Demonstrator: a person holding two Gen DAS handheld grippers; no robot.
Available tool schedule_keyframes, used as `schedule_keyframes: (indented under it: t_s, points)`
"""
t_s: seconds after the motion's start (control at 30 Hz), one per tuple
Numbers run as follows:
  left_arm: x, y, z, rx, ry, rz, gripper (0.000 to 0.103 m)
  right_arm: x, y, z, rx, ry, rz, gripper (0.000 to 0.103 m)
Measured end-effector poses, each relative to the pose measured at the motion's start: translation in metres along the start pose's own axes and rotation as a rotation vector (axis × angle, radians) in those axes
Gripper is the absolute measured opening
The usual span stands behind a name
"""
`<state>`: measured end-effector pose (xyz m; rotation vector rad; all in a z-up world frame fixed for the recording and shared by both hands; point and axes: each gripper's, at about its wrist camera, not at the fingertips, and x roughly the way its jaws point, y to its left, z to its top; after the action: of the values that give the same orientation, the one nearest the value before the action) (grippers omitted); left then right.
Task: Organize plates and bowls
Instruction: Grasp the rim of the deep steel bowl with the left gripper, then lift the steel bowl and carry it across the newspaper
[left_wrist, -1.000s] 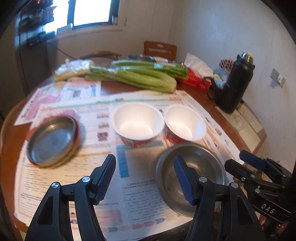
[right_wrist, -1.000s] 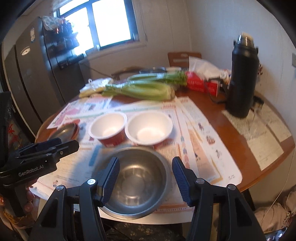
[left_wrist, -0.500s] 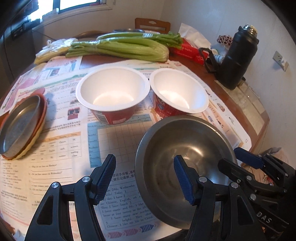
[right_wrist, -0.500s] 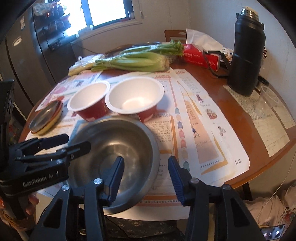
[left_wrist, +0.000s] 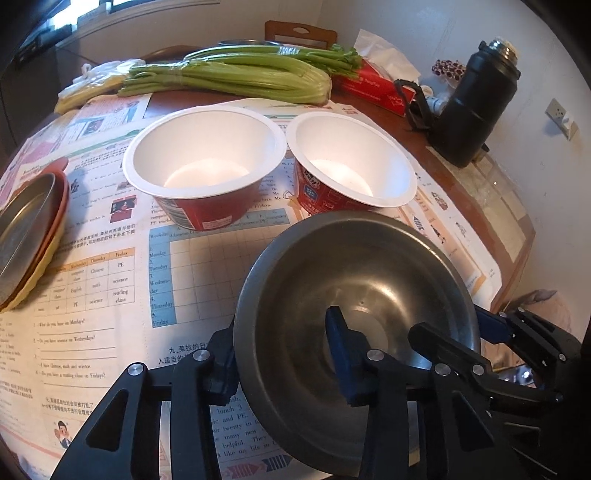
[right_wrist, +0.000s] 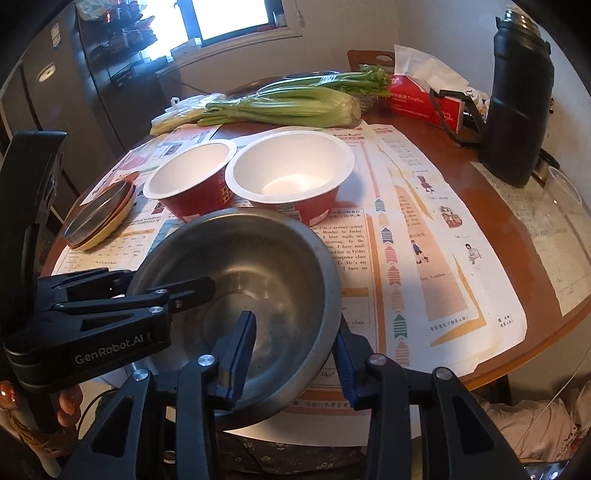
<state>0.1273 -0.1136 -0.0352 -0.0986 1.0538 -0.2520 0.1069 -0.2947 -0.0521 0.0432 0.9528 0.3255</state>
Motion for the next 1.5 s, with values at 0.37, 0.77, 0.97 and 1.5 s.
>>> schedule_keyframes:
  t_s: [0.37,0.77,0.97,1.5]
  points:
    - [-0.054,0.022,-0.010,-0.025,-0.105,-0.005,0.042,-0.030,0.031,0.002,-0.046,-0.087,0.053,0.041]
    - [-0.077,0.067,-0.024,-0.100,-0.163,0.047,0.047,-0.024,0.084,0.008,-0.123,-0.102,0.119,0.042]
    - [-0.062,0.080,-0.028,-0.130,-0.140,0.081,0.047,-0.013,0.093,0.006,-0.137,-0.091,0.121,0.042]
    - [-0.036,0.090,-0.030,-0.154,-0.098,0.077,0.047,0.016,0.090,-0.002,-0.122,-0.028,0.129,0.042]
